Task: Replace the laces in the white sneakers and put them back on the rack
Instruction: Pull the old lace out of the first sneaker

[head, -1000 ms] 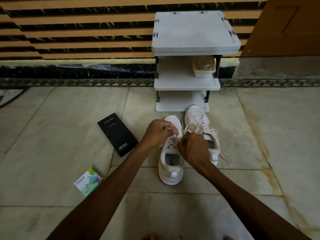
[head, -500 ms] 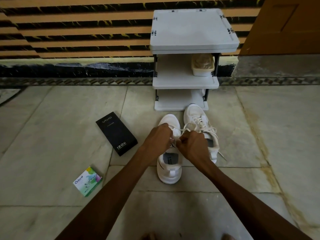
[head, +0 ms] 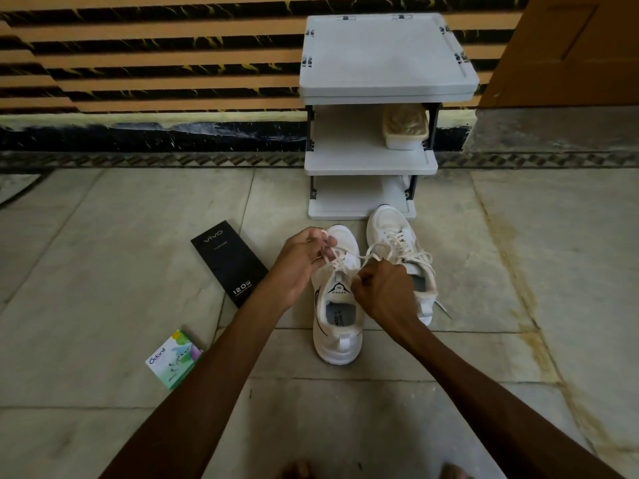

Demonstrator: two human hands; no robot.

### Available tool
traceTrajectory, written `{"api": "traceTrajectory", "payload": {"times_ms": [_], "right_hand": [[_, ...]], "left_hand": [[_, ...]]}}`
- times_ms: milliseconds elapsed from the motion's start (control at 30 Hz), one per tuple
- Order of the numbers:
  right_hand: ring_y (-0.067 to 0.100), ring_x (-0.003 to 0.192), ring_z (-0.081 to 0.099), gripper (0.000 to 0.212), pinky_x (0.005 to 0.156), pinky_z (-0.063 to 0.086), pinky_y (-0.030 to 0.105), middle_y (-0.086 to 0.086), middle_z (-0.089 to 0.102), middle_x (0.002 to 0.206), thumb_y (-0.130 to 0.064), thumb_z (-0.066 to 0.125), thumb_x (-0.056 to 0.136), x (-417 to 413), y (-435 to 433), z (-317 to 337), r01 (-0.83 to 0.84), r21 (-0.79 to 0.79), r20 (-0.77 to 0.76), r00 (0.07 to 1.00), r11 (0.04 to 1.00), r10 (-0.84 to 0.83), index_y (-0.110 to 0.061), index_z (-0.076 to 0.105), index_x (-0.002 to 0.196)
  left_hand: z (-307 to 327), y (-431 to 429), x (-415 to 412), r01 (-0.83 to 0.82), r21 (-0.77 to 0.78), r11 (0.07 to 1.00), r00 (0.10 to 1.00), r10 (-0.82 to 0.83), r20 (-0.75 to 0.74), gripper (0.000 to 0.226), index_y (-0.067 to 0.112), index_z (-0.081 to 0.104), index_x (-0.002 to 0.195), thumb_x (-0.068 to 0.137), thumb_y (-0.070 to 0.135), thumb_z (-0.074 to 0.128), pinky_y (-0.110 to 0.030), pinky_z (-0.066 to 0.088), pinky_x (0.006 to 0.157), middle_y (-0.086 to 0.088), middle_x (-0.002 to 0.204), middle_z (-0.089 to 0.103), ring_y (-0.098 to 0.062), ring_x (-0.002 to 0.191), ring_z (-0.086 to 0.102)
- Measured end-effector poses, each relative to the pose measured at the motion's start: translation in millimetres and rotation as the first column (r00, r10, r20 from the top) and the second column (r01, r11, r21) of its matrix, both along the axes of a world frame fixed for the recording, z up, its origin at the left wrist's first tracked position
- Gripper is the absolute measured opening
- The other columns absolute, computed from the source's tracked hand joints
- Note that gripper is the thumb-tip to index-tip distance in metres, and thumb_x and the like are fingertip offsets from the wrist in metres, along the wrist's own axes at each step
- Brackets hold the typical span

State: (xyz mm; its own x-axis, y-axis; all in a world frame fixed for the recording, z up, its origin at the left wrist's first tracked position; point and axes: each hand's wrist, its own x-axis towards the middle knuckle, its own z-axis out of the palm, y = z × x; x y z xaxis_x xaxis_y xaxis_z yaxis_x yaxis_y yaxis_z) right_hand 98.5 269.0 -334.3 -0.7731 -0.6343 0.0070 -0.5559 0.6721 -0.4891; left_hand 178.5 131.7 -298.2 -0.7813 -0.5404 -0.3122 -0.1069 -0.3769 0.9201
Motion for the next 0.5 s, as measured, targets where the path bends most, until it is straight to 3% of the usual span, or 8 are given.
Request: {"api": "traceTrajectory", "payload": {"times_ms": [33, 67, 100, 167, 267, 333, 433, 500], "right_hand": [[0.005, 0.042, 0.043, 0.025, 0.041, 0.024, 0.016, -0.001, 0.06, 0.054, -0.026, 0.062, 0.083, 0, 0, 0, -0.002, 0.005, -0.012, 1.0, 1.0, 0.002, -0.014, 0.07, 0.063], [0.008, 0.043, 0.047, 0.026, 0.041, 0.022, 0.017, -0.001, 0.059, 0.053, -0.026, 0.062, 0.083, 0, 1, 1, -0.002, 0.009, -0.019, 1.0, 1.0, 0.002, -0.013, 0.069, 0.062], [0.01, 0.045, 0.051, 0.026, 0.041, 0.022, 0.016, -0.001, 0.058, 0.054, -0.026, 0.061, 0.084, 0, 1, 3, -0.001, 0.009, -0.022, 1.0, 1.0, 0.001, -0.013, 0.069, 0.062], [0.008, 0.046, 0.048, 0.026, 0.042, 0.019, 0.014, -0.002, 0.056, 0.057, -0.026, 0.061, 0.086, 1, 2, 7, 0.004, 0.027, -0.02, 1.0, 1.0, -0.003, -0.011, 0.069, 0.066], [0.017, 0.056, 0.06, 0.025, 0.042, 0.019, 0.016, 0.003, 0.063, 0.06, -0.026, 0.061, 0.085, 2, 1, 9, 0.007, 0.051, -0.041, 0.999, 0.999, -0.005, -0.011, 0.07, 0.067], [0.019, 0.058, 0.063, 0.024, 0.041, 0.021, 0.016, 0.005, 0.067, 0.061, -0.025, 0.062, 0.083, 2, 0, 8, 0.013, 0.023, -0.028, 1.0, 1.0, -0.013, -0.01, 0.071, 0.066], [0.016, 0.054, 0.06, 0.023, 0.041, 0.023, 0.015, 0.005, 0.067, 0.061, -0.026, 0.063, 0.082, 3, -1, 8, 0.028, 0.012, -0.005, 1.0, 1.0, -0.028, -0.01, 0.072, 0.067], [0.011, 0.047, 0.048, 0.022, 0.041, 0.022, 0.016, 0.003, 0.063, 0.058, -0.025, 0.063, 0.082, 4, -2, 9, 0.047, 0.025, 0.003, 0.999, 0.999, -0.047, -0.011, 0.072, 0.068]], "left_hand": [[-2, 0, -2, 0.081, -0.245, 0.966, 0.993, -0.055, 0.109, 0.022, 0.012, 0.056, 0.085, 0.1, 0.008, 0.04, -0.026, 0.052, 0.074, -0.002, 0.083, 0.063, -0.016, 0.077, 0.059], [-5, -1, -4, 0.189, -0.502, 0.844, 0.972, -0.089, 0.216, 0.021, 0.013, 0.057, 0.085, 0.1, 0.011, 0.043, -0.026, 0.052, 0.071, -0.001, 0.08, 0.063, -0.015, 0.074, 0.059], [-8, -1, -5, 0.295, -0.689, 0.662, 0.948, -0.114, 0.296, 0.018, 0.014, 0.059, 0.086, 0.099, 0.015, 0.046, -0.029, 0.053, 0.071, -0.001, 0.08, 0.064, -0.015, 0.075, 0.06], [-14, -1, -5, 0.443, -0.831, 0.336, 0.896, -0.161, 0.413, 0.018, 0.013, 0.067, 0.094, 0.097, 0.02, 0.051, -0.035, 0.053, 0.081, -0.005, 0.092, 0.068, -0.018, 0.085, 0.062], [-18, -4, -5, 0.504, -0.863, 0.042, 0.855, -0.162, 0.492, 0.024, 0.013, 0.073, 0.1, 0.098, 0.025, 0.052, -0.03, 0.045, 0.087, -0.007, 0.105, 0.067, -0.022, 0.099, 0.058], [-19, -9, -7, 0.518, -0.855, -0.027, 0.843, -0.153, 0.515, 0.028, 0.012, 0.075, 0.099, 0.097, 0.032, 0.055, -0.027, 0.041, 0.082, -0.006, 0.099, 0.066, -0.021, 0.095, 0.058], [-22, -15, -12, 0.563, -0.819, 0.111, 0.822, -0.178, 0.542, 0.023, 0.011, 0.075, 0.097, 0.09, 0.031, 0.066, -0.024, 0.039, 0.078, 0.003, 0.092, 0.056, -0.018, 0.095, 0.056], [-21, -13, -15, 0.563, -0.801, 0.203, 0.825, -0.204, 0.527, 0.012, 0.014, 0.075, 0.089, 0.086, 0.023, 0.068, -0.027, 0.042, 0.079, 0.006, 0.09, 0.056, -0.017, 0.094, 0.057]]}}
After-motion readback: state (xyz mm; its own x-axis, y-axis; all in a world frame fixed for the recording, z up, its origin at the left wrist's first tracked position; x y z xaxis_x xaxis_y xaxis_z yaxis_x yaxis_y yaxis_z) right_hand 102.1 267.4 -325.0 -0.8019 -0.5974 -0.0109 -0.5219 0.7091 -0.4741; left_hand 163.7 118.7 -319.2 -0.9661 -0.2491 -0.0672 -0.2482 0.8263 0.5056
